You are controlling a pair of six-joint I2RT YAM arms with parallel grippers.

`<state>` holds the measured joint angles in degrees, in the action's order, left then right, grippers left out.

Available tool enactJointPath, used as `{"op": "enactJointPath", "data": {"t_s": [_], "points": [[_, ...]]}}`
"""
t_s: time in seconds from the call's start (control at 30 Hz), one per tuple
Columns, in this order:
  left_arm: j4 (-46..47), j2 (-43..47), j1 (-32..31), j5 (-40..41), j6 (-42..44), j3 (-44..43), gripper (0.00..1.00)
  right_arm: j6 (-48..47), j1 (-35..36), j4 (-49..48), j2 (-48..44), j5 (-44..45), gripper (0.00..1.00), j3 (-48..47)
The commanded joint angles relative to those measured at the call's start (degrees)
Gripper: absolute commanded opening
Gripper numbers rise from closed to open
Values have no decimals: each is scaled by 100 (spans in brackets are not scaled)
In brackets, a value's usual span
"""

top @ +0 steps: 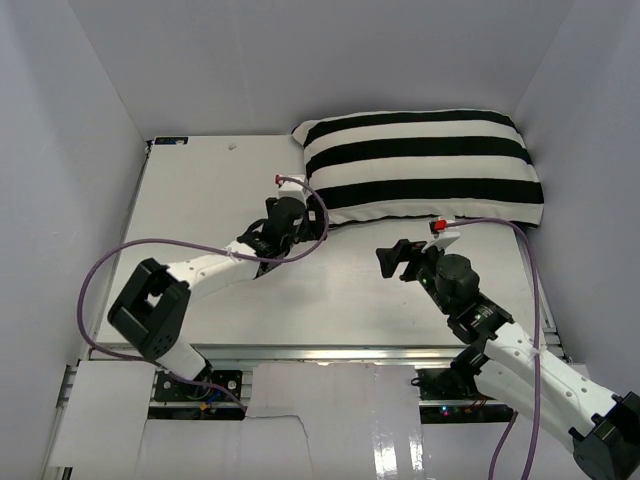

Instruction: Remove the pillowcase from the pillow

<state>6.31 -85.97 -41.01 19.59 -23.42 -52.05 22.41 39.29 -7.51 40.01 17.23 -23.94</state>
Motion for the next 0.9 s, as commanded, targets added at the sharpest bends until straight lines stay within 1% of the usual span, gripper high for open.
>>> {"op": "enactJointPath", "data": {"t_s": [0.0, 0.13, 0.2, 0.23, 0.3, 0.37, 0.4, 0.43, 0.47, 0.5, 0.53, 0.57, 0.6, 0.67, 0.73, 0.77, 0.8, 0.83, 0.87], "points": [[-94, -689, 85, -334, 144, -453, 98, -79, 18, -374, -230, 104, 90, 92], [-200, -1561, 312, -263, 232, -1060, 98, -53, 18, -304, -239, 43, 90, 22], [88, -1877, 357, -298, 442, -1211, 96, -70, 18, -295, -239, -27, 90, 4], [212, -1949, 375, -446, 513, -1219, 96, -79, 18, -295, -230, -36, 90, -5], [301, -2142, 427, -553, 610, -1403, 93, -97, 18, -295, -222, -36, 90, 4], [240, -2467, 498, -545, 707, -1605, 83, -106, 17, -295, -213, -27, 90, -5], [213, -2546, 515, -484, 699, -1632, 76, -106, 18, -286, -213, -18, 90, -5], [178, -2634, 550, -326, 611, -1641, 63, -114, 18, -286, -222, -27, 90, -5], [169, -2635, 559, -220, 567, -1563, 35, -123, 18, -286, -230, 8, 90, -5], [178, -2600, 568, -158, 523, -1562, 24, -132, 18, -286, -239, 17, 90, 4], [187, -2487, 586, -114, 505, -1449, 15, -132, 18, -286, -248, 34, 90, 4], [178, -2407, 586, -1, 488, -1396, 6, -132, 18, -295, -248, 43, 90, 13], [161, -2302, 586, 79, 479, -1334, 0, -141, 18, -313, -239, 34, 90, 4], [99, -1872, 586, 281, 365, -1132, 0, -132, 18, -348, -187, 8, 90, 21], [-208, -1451, 586, 562, 163, -826, 0, -132, 18, -383, -152, 8, 90, 39], [-304, -892, 586, 633, -99, -685, 0, -123, 18, -444, -117, 104, 90, 48], [-532, -547, 586, 860, -258, -518, 0, -115, 18, -505, -99, 183, 90, 117], [-595, -195, 586, 975, -451, -99, 0, -123, 18, -593, -72, 367, 90, 179], [-595, 565, 586, 1011, -644, 140, 0, -123, 18, -803, -20, 447, 90, 258]]}}
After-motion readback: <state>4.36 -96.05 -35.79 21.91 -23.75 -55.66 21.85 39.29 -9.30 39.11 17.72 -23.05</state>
